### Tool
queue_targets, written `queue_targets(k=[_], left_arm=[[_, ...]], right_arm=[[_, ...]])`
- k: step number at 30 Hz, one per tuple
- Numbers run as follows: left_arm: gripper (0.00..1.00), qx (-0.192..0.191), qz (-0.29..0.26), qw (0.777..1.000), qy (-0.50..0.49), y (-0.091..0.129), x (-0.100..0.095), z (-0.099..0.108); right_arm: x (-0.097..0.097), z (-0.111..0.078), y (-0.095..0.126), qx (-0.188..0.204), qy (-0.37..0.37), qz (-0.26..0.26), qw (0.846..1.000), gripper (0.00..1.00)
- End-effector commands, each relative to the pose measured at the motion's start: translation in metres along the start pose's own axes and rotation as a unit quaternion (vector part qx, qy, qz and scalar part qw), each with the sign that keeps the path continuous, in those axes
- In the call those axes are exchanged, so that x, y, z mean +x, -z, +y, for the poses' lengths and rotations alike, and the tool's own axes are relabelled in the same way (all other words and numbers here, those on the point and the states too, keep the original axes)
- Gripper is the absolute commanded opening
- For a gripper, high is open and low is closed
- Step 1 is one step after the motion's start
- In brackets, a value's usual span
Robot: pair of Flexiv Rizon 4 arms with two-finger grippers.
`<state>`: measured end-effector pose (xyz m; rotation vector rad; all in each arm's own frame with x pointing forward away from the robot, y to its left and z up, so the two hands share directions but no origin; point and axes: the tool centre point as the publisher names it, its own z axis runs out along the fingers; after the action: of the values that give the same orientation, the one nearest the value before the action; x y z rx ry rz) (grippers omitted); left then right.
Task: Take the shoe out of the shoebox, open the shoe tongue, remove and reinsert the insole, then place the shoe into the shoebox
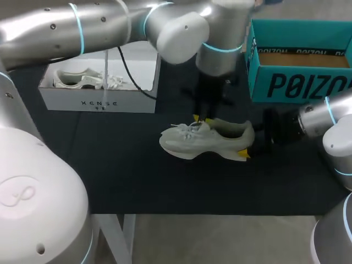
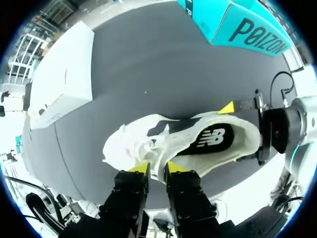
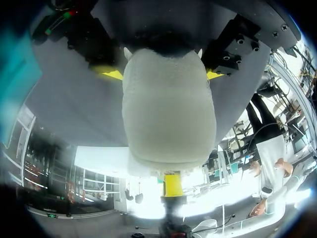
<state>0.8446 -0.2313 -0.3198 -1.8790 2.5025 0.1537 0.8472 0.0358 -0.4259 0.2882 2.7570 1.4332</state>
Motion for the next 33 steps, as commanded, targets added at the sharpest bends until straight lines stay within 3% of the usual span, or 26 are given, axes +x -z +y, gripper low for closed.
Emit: queue_targets(k=[1, 7, 13, 22, 30, 31, 32, 33], left_arm=[[0.00, -0.004, 0.086, 0.996, -0.010, 0.002, -0.022, 0.008], [0.00, -0.014, 0.127, 0.992, 0.004, 0.003, -0.038, 0.020], [0.00, -0.009, 0.127, 0.991, 0.036, 0.003, -0.062, 0.032], [0.00, -0.040, 0.101, 0.989, 0.098, -0.029, -0.097, 0.035], [0.00, -0.077, 0.085, 0.988, 0.107, -0.052, -0.103, 0.038], [0.12, -0.080, 0.084, 0.988, 0.104, -0.053, -0.103, 0.039], [0.40, -0.083, 0.087, 0.988, 0.094, -0.053, -0.102, 0.038], [1.00, -0.084, 0.088, 0.989, 0.088, -0.052, -0.101, 0.037]], right_arm=[[-0.001, 0.000, -0.001, 0.001, 0.000, 0.000, 1.000, 0.00], [-0.001, 0.000, -0.001, 0.001, 0.000, 0.000, 1.000, 0.00], [-0.001, 0.000, -0.001, 0.001, 0.000, 0.000, 1.000, 0.00], [-0.001, 0.000, -0.001, 0.001, 0.000, 0.000, 1.000, 0.00], [-0.001, 0.000, -0.001, 0.001, 0.000, 0.000, 1.000, 0.00], [-0.001, 0.000, -0.001, 0.001, 0.000, 0.000, 1.000, 0.00], [-0.001, 0.000, -0.001, 0.001, 0.000, 0.000, 1.000, 0.00], [-0.001, 0.000, -0.001, 0.001, 0.000, 0.000, 1.000, 0.00]])
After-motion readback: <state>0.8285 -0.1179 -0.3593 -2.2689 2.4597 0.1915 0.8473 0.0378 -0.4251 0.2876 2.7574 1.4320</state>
